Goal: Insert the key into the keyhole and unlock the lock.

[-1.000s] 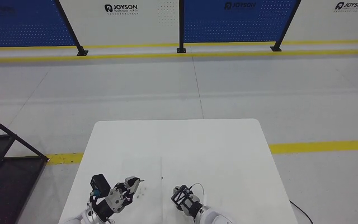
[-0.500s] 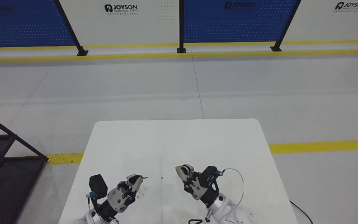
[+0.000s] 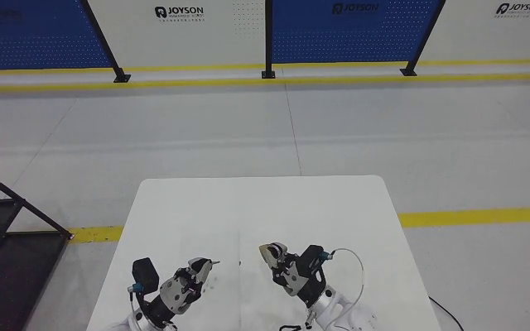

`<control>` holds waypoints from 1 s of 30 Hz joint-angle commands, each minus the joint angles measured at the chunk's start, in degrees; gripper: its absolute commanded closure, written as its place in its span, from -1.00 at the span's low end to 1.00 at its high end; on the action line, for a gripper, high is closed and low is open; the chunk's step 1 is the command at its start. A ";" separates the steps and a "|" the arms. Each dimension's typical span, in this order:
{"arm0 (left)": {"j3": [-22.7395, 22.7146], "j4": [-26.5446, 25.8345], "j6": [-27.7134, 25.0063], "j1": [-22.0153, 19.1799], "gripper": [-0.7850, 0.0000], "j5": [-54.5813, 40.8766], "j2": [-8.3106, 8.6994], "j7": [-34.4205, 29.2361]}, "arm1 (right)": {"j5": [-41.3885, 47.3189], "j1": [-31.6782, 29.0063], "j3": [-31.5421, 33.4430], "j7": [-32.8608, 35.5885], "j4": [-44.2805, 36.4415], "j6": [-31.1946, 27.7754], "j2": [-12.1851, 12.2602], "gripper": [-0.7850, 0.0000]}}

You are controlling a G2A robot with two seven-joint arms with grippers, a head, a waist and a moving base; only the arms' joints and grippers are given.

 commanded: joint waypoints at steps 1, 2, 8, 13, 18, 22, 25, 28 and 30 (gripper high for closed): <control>0.70 0.00 -0.24 -0.46 1.00 -1.80 -0.07 -0.46 | 1.78 0.20 -0.48 -0.05 -0.20 -0.59 -0.12 1.00; 1.12 0.08 -0.64 -0.83 1.00 -3.38 -0.10 -0.99 | 3.54 0.44 -0.91 -0.37 -0.14 -1.55 -0.22 1.00; 3.65 2.92 -6.32 -3.01 1.00 -14.40 -0.28 -0.69 | 12.94 2.03 -4.35 -7.87 3.37 -8.70 -1.17 1.00; 6.78 6.30 -14.30 -4.80 1.00 -23.47 -0.40 -0.37 | 19.94 3.78 -7.44 -14.98 7.63 -18.03 -2.07 1.00; 12.07 6.23 -16.37 -5.80 1.00 -31.94 -0.28 -1.93 | 20.21 4.94 -10.10 -22.35 10.46 -22.83 -3.04 1.00; 14.95 5.71 -16.37 -6.60 1.00 -35.36 0.11 -3.05 | 17.76 5.58 -11.09 -25.37 12.46 -23.59 -3.50 1.00; 14.95 5.71 -16.37 -6.60 1.00 -35.36 0.11 -3.05 | 17.76 5.58 -11.09 -25.37 12.46 -23.59 -3.50 1.00; 14.95 5.71 -16.37 -6.60 1.00 -35.36 0.11 -3.05 | 17.76 5.58 -11.09 -25.37 12.46 -23.59 -3.50 1.00; 14.95 5.71 -16.37 -6.60 1.00 -35.36 0.11 -3.05 | 17.76 5.58 -11.09 -25.37 12.46 -23.59 -3.50 1.00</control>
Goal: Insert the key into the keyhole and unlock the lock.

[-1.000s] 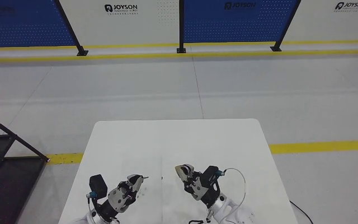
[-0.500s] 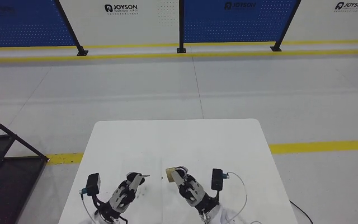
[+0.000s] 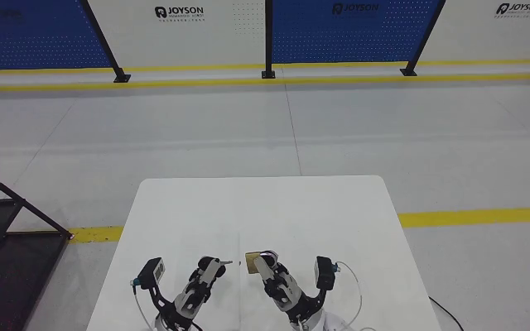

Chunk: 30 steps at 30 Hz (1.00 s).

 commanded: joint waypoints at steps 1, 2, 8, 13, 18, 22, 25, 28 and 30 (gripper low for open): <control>0.00 0.00 0.00 0.00 1.00 -0.01 0.00 0.00 | 0.00 0.00 0.00 0.00 0.00 -0.01 0.00 1.00; 0.00 0.00 0.00 0.00 1.00 -0.01 0.00 0.00 | 0.00 0.00 0.00 0.00 0.00 -0.01 0.00 1.00; 2.13 0.17 1.96 -1.02 1.00 -2.52 -0.35 -1.40 | 3.29 0.10 -0.48 0.73 -0.84 0.24 -0.27 1.00; 3.35 0.40 1.43 -1.32 1.00 -1.53 -0.72 -1.36 | 5.52 0.93 -0.81 1.36 -0.49 0.13 -0.62 1.00; 4.28 0.62 0.00 -1.45 1.00 -2.17 -1.05 -0.28 | 6.23 1.31 -1.13 1.16 -0.12 0.28 -0.96 1.00; 4.47 1.05 0.03 -1.86 1.00 -2.42 -1.27 0.15 | 6.26 1.37 -1.37 1.46 0.00 -0.22 -1.10 1.00; 4.89 1.48 0.00 -2.26 1.00 -2.60 -1.48 0.23 | 6.21 1.45 -1.39 1.76 0.07 -0.26 -1.20 1.00; 5.13 1.77 0.10 -2.66 1.00 -2.65 -1.65 0.13 | 6.18 1.64 -1.54 2.21 0.23 -0.06 -1.33 1.00; 5.25 1.85 0.12 -2.81 1.00 -2.63 -1.75 0.10 | 6.05 1.72 -1.71 2.48 0.29 0.08 -1.42 1.00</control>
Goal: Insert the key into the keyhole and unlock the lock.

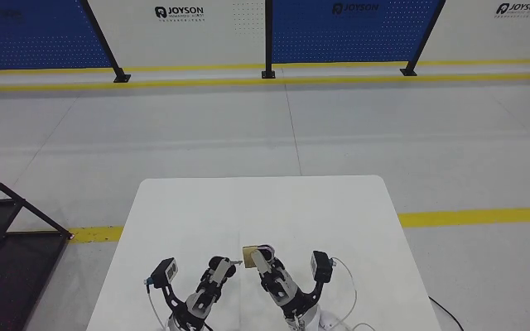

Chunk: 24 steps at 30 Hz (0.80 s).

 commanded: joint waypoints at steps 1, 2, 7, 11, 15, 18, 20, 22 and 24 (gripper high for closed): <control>0.11 0.05 -0.02 -0.11 1.00 0.00 -0.09 -0.05 | -0.19 0.06 -0.12 0.18 0.04 0.23 -0.08 1.00; 0.18 0.07 -0.08 -0.16 1.00 0.01 -0.13 -0.20 | -0.24 0.06 -0.17 0.15 0.03 0.32 -0.13 1.00; 0.24 0.20 0.14 -0.35 1.00 -0.26 -0.34 -0.27 | -0.33 0.12 -0.18 0.27 0.20 0.16 -0.26 1.00; 0.11 0.17 0.10 -0.40 1.00 -0.59 -0.51 0.03 | -0.41 0.06 -0.09 0.14 0.30 -0.33 -0.31 1.00; 0.07 0.23 0.03 -0.37 1.00 -0.54 -0.67 0.07 | -0.43 -0.03 0.00 0.12 0.36 -0.62 -0.35 1.00; 0.27 0.31 0.06 -0.47 1.00 -0.43 -0.82 0.05 | -0.40 -0.09 0.06 0.13 0.36 -0.76 -0.37 1.00; 0.37 0.41 -0.03 -0.56 1.00 -0.42 -0.90 0.03 | -0.25 -0.13 0.10 -0.03 0.31 -0.82 -0.39 1.00; 0.49 0.54 -0.12 -0.67 1.00 -0.44 -1.00 -0.03 | 0.08 -0.15 0.13 -0.22 0.38 -1.01 -0.42 1.00; 0.59 0.57 -0.12 -0.78 1.00 -0.51 -1.08 -0.07 | 0.36 -0.12 0.14 -0.31 0.48 -1.13 -0.46 1.00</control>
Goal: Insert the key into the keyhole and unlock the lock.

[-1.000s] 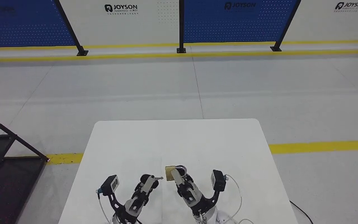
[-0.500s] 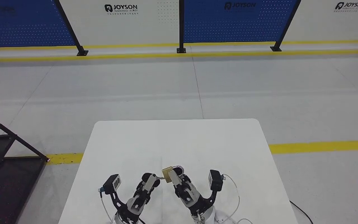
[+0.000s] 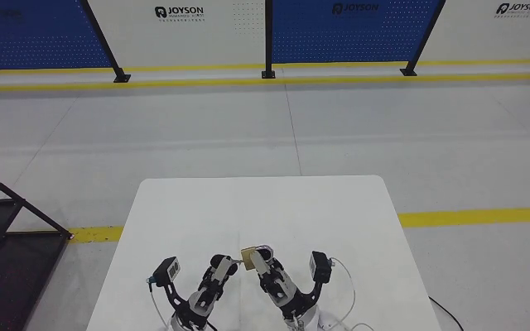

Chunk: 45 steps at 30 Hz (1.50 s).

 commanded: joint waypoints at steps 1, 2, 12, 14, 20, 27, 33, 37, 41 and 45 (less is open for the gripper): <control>0.14 -0.02 0.00 -0.11 1.00 -0.12 -0.09 0.04 | 0.36 0.05 -0.01 -0.04 0.10 -0.13 -0.04 1.00; 0.23 0.01 0.00 -0.15 1.00 -0.17 -0.13 0.06 | 0.55 0.08 -0.04 -0.06 0.13 -0.19 -0.06 1.00; 1.18 0.43 0.00 -0.80 1.00 -0.18 -0.60 1.22 | 3.37 0.78 -0.57 0.79 0.70 -0.77 -0.27 1.00; 1.30 0.51 0.00 -0.92 1.00 0.14 -0.69 1.46 | 3.82 0.84 -0.62 0.76 0.71 -0.89 -0.30 1.00; 1.66 0.78 0.00 -1.16 1.00 0.64 -1.08 3.31 | 5.04 0.95 -0.70 0.38 0.80 -1.07 -0.37 1.00; 2.13 1.60 0.00 -1.75 1.00 1.27 -1.55 4.77 | 5.41 0.99 -0.73 -0.82 0.87 -1.36 -0.44 1.00; 2.51 2.09 0.00 -2.03 1.00 2.92 -1.79 4.33 | 3.05 0.98 -0.65 -2.56 0.96 -0.68 -0.50 1.00; 2.51 2.09 0.00 -2.03 1.00 2.92 -1.79 4.33 | 3.05 0.98 -0.65 -2.56 0.96 -0.68 -0.50 1.00; 2.51 2.09 0.00 -2.03 1.00 2.92 -1.79 4.33 | 3.05 0.98 -0.65 -2.56 0.96 -0.68 -0.50 1.00; 2.85 1.70 1.81 -2.70 1.00 2.39 -1.94 3.57 | 4.59 1.17 -0.68 -1.13 0.11 0.33 -0.60 1.00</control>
